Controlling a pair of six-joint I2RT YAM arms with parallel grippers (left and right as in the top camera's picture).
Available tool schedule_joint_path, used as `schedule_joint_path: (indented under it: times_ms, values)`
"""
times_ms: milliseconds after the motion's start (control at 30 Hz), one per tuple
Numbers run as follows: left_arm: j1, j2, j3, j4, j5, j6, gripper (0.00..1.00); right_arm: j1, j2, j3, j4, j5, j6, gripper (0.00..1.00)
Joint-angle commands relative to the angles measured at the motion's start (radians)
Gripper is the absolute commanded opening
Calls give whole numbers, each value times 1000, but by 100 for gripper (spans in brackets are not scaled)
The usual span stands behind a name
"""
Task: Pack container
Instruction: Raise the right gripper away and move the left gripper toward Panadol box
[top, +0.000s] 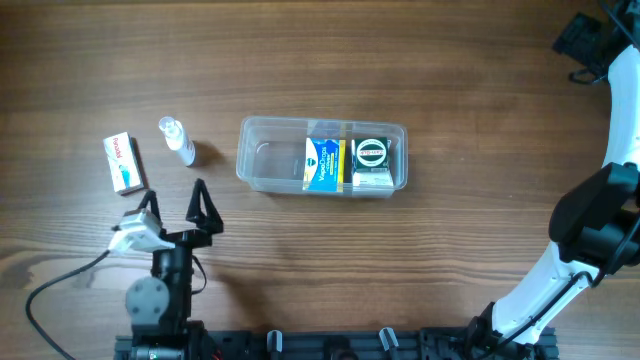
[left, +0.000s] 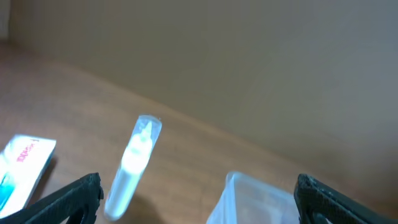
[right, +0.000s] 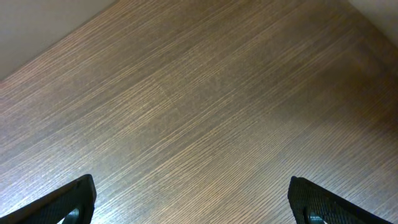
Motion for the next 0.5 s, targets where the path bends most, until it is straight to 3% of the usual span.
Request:
schedule_joint_path:
  times_ms: [0, 33, 100, 200, 300, 467]
  values:
    - [6, -7, 0, 137, -24, -2, 100, -1, 4, 10, 5, 18, -16, 100]
    - [6, -7, 7, 185, -24, 30, 100, -1, 4, 10, 5, 18, -16, 100]
    - [16, -7, 83, 134, -26, 114, 100, -1, 4, 10, 5, 18, -16, 100]
    - [63, -3, 308, -143, -28, 196, 100, -1, 4, 10, 5, 18, -17, 100]
    - [112, 108, 654, -533, -76, 209, 100, -1, 4, 10, 5, 18, -17, 100]
    - [117, 540, 1159, -957, -68, 206, 100, -1, 4, 10, 5, 18, -16, 100]
